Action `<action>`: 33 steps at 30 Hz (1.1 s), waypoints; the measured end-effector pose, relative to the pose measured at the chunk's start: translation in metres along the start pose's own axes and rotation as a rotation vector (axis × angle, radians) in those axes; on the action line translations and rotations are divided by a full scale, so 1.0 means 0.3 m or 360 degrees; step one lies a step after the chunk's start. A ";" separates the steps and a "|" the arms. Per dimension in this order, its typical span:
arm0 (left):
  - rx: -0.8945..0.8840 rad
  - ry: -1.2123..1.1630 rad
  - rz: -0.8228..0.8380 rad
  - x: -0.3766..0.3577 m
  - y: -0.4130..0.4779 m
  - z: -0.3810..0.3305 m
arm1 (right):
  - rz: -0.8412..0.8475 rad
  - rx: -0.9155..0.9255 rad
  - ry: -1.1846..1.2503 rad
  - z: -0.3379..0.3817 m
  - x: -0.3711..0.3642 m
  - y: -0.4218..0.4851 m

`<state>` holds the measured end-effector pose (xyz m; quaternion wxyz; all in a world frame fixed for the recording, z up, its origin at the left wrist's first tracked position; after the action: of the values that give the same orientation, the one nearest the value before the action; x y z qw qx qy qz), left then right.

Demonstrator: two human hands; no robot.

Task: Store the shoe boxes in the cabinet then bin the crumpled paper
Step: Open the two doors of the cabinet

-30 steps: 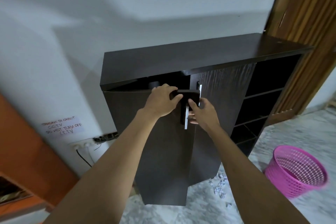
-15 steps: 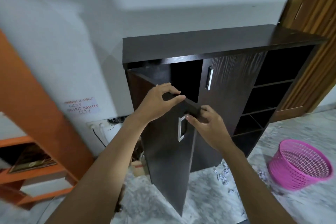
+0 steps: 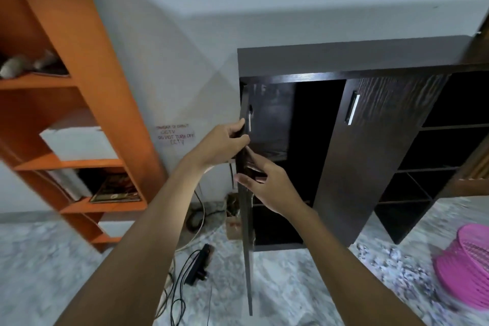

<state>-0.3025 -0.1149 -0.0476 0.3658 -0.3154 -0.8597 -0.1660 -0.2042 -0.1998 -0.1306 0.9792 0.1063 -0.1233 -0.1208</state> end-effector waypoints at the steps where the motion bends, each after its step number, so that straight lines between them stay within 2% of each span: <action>1: 0.0018 -0.0002 -0.0026 0.013 -0.011 0.010 | 0.0003 0.0013 -0.0013 0.004 -0.024 0.008; 5: 0.0064 -0.0129 -0.0041 0.044 -0.029 0.044 | -0.0053 0.0075 -0.0067 0.009 -0.080 0.023; 9: 0.0047 -0.0079 -0.0033 0.032 -0.024 0.032 | -0.0083 0.0060 -0.0068 0.008 -0.061 0.015; 14: -0.0020 0.0320 -0.0142 0.056 -0.011 -0.029 | 0.0043 0.0013 -0.0029 0.015 0.010 0.009; 16: -0.0083 0.0521 -0.0197 0.071 0.014 -0.068 | 0.0012 -0.0006 0.0000 0.006 0.065 0.015; 20: -0.0158 0.0803 -0.0318 0.084 0.161 -0.156 | -0.0253 -0.0029 -0.0059 -0.033 0.245 0.052; 25: -0.0375 0.0762 -0.0079 -0.035 0.442 -0.316 | -0.0600 -0.0111 -0.0159 -0.120 0.561 0.107; 28: -0.0483 0.0763 -0.0034 -0.128 0.612 -0.414 | -0.0783 -0.0161 -0.0122 -0.174 0.748 0.147; 33: -0.0696 0.0820 -0.0265 -0.296 0.873 -0.555 | -0.0956 -0.0279 -0.0139 -0.311 1.015 0.256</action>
<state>0.0059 -0.0429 0.0144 0.4796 -0.2628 -0.7061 -0.4498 0.1231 -0.1903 -0.1349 0.8990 0.0479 -0.1173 -0.4192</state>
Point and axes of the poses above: each hand's wrist, its own y-axis towards the middle knuckle, its own x-axis out of the back of the hand, z = x × y, the point moved 5 cm from there along y, towards the middle knuckle, and after that the axes turned 11 degrees about y, right-handed, at the moved point
